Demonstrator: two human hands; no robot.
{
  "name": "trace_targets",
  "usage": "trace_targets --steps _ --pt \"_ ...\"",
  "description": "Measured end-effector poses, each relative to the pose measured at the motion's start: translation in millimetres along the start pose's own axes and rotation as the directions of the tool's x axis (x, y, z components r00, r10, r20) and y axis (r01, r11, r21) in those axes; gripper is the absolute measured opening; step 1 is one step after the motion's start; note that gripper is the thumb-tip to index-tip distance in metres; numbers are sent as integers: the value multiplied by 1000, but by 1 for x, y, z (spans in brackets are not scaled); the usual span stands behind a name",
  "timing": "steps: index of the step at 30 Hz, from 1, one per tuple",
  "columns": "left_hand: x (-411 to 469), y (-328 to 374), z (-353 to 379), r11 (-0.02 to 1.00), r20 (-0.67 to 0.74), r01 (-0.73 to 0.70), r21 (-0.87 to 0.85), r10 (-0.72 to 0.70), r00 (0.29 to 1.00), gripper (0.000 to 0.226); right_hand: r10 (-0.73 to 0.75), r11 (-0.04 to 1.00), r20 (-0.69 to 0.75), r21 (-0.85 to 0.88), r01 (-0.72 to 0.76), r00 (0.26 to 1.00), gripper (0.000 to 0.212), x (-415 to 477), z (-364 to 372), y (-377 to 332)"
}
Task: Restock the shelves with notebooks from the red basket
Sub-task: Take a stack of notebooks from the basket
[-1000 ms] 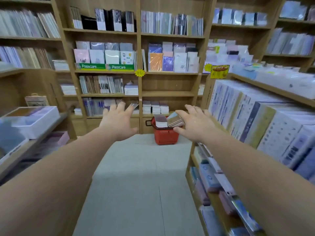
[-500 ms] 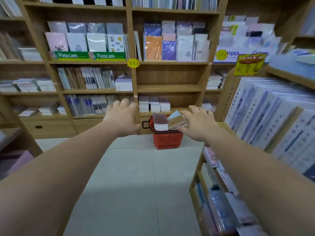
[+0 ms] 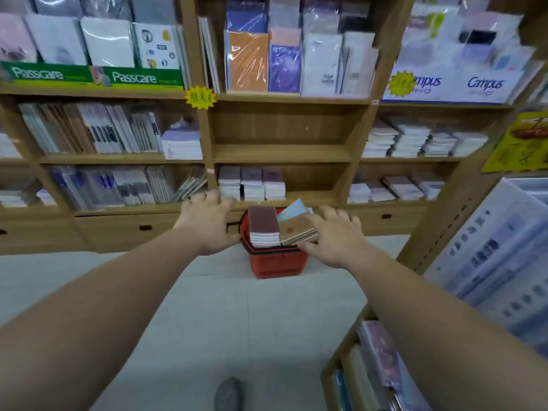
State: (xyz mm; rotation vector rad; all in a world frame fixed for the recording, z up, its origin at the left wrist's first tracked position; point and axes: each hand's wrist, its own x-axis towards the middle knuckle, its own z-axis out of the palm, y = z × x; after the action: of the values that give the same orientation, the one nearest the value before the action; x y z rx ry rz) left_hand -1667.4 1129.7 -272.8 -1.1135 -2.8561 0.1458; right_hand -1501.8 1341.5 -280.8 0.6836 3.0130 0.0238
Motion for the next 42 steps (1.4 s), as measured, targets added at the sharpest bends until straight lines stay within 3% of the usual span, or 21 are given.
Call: trace_targets --steps 9,18,27,38,42 --pt "248 -26 27 987 96 -158 -15 159 983 92 173 985 114 -36 -170 978 74 197 16 46" --pt "443 16 86 973 181 -224 -50 229 956 92 232 973 231 -51 -226 945 73 360 59 143" --pt "580 52 148 992 324 -64 -108 96 941 88 16 1000 374 -26 -7 927 68 536 104 224" --pt "685 53 228 963 513 156 -220 -22 858 86 -151 988 466 89 123 872 75 692 146 231" --pt "696 59 247 945 558 260 -196 -111 823 86 -246 968 521 87 236 818 75 733 164 238"
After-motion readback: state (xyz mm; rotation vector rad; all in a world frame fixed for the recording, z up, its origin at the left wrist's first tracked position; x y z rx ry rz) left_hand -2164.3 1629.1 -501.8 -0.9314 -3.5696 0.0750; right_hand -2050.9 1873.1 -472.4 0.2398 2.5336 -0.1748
